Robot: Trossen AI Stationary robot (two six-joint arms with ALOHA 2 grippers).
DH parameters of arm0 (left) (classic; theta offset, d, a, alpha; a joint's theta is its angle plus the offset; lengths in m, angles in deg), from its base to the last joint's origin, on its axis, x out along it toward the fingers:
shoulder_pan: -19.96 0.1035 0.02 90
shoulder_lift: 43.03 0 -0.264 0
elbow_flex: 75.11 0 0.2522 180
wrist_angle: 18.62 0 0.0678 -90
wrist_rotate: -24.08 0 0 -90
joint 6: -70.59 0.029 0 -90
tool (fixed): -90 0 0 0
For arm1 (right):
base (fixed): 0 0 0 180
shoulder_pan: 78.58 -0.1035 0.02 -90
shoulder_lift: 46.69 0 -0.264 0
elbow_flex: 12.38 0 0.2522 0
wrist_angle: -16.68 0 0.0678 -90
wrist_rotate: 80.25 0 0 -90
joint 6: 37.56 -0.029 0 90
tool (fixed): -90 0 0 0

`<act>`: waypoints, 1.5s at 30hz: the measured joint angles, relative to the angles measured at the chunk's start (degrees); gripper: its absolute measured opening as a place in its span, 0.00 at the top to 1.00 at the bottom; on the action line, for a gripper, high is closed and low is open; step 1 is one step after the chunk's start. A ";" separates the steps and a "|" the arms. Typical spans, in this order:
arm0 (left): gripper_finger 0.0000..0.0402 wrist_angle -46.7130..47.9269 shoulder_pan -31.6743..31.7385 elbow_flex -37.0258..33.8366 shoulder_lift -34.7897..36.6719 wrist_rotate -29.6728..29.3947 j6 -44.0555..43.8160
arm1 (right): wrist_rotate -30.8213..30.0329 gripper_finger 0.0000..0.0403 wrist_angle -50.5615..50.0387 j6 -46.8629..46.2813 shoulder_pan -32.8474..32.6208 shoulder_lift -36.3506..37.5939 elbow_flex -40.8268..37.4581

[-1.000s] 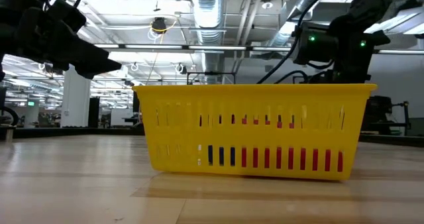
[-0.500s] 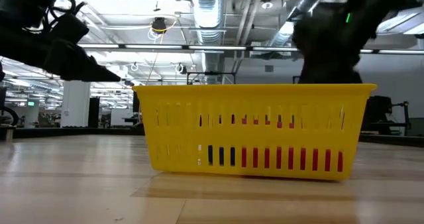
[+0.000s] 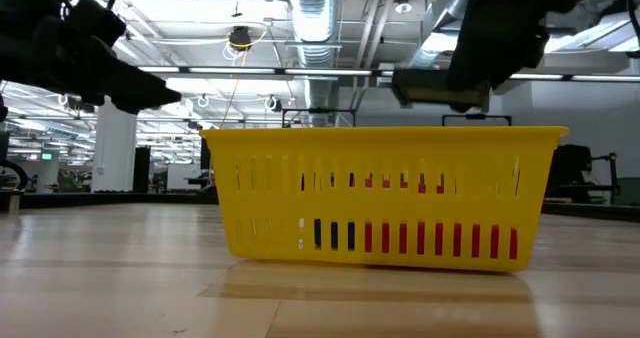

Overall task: Pick & Place Office items
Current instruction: Put the bottom black digital clock into the yellow bin

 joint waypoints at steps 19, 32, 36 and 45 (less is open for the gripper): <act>0.46 5.96 1.81 0.07 7.47 -3.33 0.23 | 8.64 0.65 8.18 0.46 -1.73 -3.50 2.54; 0.45 2.97 1.81 0.02 0.21 -3.52 0.22 | 16.87 0.65 6.96 3.68 1.21 -10.93 4.80; 0.46 2.86 1.81 0.02 -0.54 -3.49 0.22 | 16.74 0.65 4.92 6.09 1.55 -12.68 8.13; 0.47 2.29 1.77 0.02 -0.87 -3.47 0.22 | 15.45 0.65 4.27 7.15 1.55 -12.62 8.88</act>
